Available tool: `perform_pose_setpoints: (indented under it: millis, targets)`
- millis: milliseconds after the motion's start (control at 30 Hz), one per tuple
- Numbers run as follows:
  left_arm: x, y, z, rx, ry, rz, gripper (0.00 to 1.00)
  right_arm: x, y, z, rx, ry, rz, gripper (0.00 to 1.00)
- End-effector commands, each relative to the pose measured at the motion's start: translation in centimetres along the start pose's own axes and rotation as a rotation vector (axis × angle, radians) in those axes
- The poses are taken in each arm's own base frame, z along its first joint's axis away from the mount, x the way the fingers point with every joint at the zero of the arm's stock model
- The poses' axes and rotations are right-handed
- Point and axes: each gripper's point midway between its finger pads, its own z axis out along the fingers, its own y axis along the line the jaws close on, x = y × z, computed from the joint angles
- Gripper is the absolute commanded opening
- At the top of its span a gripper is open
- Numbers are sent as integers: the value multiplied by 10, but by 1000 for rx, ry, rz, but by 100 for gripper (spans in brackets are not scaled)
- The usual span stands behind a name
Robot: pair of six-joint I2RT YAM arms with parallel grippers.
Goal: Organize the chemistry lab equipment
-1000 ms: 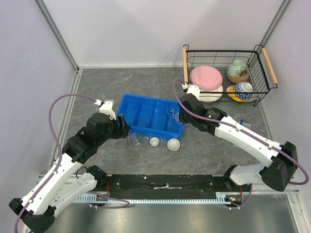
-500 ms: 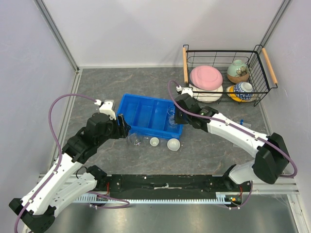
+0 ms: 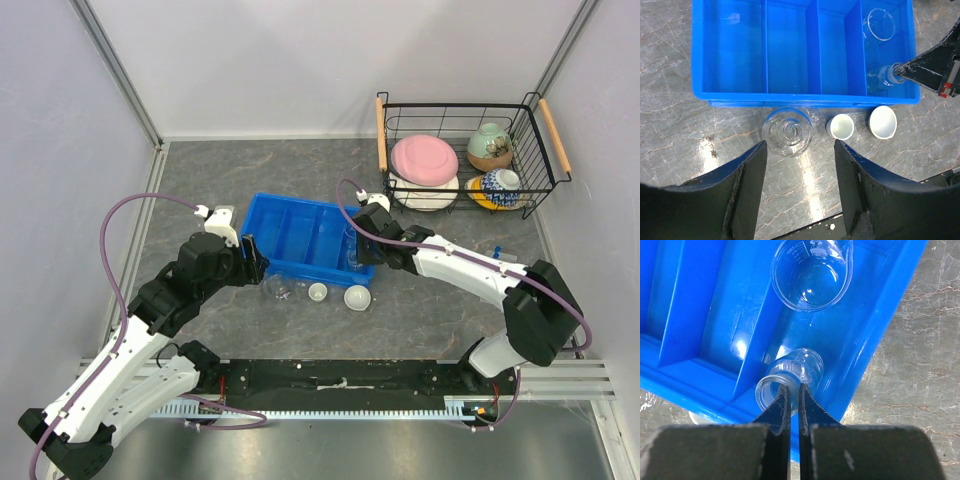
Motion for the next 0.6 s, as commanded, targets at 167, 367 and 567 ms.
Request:
perform_pose_setpoints:
  millis: [167,367,567]
  targets:
    - [-9,-3,-4,7,-31,-12,63,-3,-1,19,11,-33,-5,5]
    - [-9,-3,-4,7,-31,-9,64,-3,-2,20,19,-35,1,36]
    - [-10,-3,-3,8,-32,-11,64,-17,0,3,23,-53,-15,49]
